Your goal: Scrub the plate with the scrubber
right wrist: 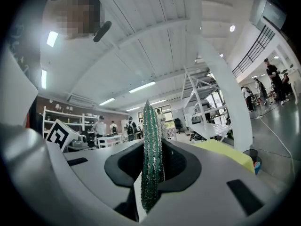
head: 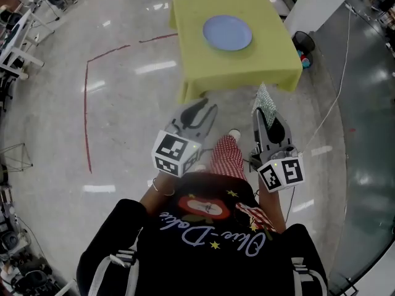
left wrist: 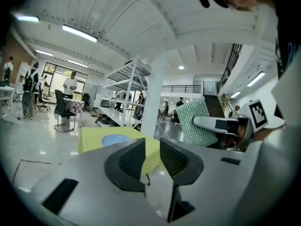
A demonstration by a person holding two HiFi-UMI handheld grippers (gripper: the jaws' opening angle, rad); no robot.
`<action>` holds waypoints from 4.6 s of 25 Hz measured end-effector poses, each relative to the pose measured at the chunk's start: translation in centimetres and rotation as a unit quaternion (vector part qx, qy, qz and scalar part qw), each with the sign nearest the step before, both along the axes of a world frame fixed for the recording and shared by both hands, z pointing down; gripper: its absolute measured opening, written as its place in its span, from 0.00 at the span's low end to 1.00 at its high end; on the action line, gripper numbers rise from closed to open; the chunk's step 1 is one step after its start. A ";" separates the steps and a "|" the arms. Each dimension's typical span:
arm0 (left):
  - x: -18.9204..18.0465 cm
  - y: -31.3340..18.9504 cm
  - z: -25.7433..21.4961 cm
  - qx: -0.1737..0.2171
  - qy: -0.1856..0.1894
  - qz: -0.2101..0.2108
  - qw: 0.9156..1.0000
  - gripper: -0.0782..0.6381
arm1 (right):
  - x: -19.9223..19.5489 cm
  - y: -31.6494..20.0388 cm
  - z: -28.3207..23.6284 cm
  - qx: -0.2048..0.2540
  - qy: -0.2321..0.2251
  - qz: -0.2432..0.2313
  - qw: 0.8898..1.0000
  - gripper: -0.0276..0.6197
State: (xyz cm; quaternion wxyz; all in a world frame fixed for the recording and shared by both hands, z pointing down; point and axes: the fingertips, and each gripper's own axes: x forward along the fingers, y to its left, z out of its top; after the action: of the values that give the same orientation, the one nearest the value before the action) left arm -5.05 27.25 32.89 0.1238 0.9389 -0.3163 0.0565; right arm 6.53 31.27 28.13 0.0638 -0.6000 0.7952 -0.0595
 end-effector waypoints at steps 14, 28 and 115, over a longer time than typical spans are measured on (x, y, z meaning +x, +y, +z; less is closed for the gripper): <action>2.8 -11.3 1.9 -0.025 -0.006 -0.065 0.998 0.22 | 5.6 -11.7 1.1 -0.006 -0.012 -0.037 0.999 0.14; 8.8 -21.9 1.3 -0.023 -0.025 -0.131 0.991 0.22 | 13.3 -22.6 1.6 -0.038 0.023 -0.092 0.995 0.13; 6.8 -46.3 26.3 -0.288 -0.123 -0.031 0.949 0.20 | 0.5 -48.1 31.4 -0.353 0.494 -0.388 0.694 0.14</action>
State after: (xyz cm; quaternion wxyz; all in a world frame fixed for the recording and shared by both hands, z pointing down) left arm 1.76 -19.02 59.16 0.3512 0.8385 -0.3286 0.2563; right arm 7.04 -16.85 59.53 -0.5832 -0.1597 0.7949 -0.0506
